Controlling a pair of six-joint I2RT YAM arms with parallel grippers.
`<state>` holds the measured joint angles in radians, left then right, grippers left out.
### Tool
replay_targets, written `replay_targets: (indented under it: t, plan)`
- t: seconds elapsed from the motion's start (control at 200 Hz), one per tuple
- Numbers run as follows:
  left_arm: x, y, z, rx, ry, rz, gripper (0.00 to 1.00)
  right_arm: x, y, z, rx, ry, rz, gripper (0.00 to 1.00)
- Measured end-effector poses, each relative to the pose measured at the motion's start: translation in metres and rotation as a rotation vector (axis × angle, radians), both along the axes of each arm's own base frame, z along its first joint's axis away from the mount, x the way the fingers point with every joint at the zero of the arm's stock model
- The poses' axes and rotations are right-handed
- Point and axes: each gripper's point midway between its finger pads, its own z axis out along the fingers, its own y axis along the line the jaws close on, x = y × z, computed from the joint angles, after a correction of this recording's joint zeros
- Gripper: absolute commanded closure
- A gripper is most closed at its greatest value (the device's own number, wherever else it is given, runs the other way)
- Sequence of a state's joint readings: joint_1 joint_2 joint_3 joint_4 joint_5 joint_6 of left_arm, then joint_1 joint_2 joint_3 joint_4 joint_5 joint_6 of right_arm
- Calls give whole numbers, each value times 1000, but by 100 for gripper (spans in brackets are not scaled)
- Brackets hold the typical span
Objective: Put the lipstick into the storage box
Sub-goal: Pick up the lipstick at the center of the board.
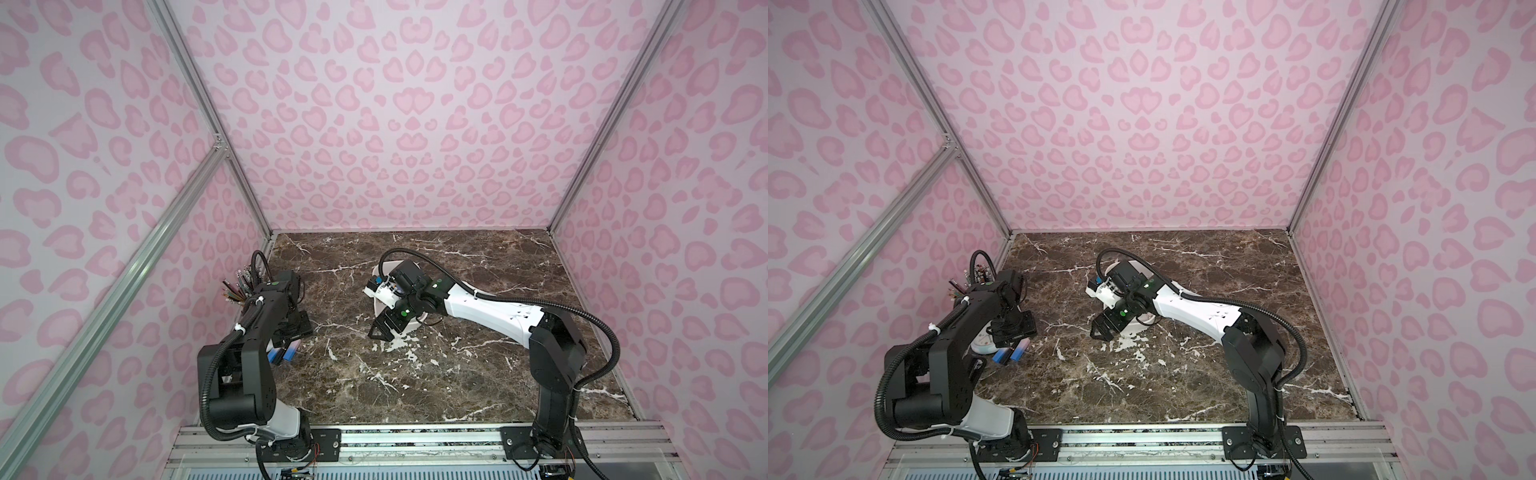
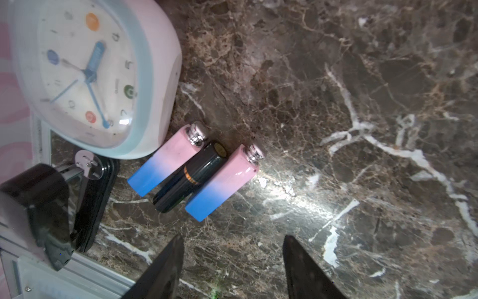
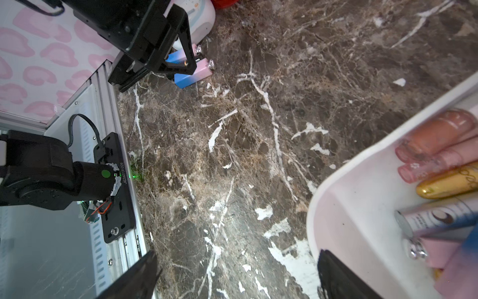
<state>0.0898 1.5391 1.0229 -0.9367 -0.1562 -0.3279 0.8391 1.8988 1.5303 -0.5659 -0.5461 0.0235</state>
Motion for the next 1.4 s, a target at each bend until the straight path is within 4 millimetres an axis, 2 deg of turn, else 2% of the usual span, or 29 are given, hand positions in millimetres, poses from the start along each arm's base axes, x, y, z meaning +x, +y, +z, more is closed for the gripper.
replay_targets:
  t: [0.205,0.375,0.61,0.71,0.84,0.975,1.0,1.085,1.28,1.4]
  plan:
    - [3,0,-25,-24,56,-22,39,15,-14,-3,14,22,-46,1]
    - [3,-1,-33,-29,72,-29,41,20,-28,-13,8,55,-79,1]
    - [1,5,-39,-1,108,-28,44,38,-39,-12,33,71,-120,1]
    - [0,2,-42,-23,115,-27,54,41,-41,-13,33,77,-128,1]
    - [0,0,-43,-32,119,-30,55,43,-39,-12,39,79,-127,1]
    - [-1,-2,-45,-44,120,-29,62,42,-39,-14,35,86,-126,1]
    - [-1,-3,-45,-50,121,-28,67,42,-39,-14,30,89,-127,1]
    - [-2,-6,-47,-62,120,-28,73,45,-37,-8,37,81,-126,1]
    - [-4,-10,-50,-67,130,-29,75,45,-38,-1,34,73,-127,1]
    - [-3,-13,-49,-65,123,-25,83,45,-41,7,25,60,-129,1]
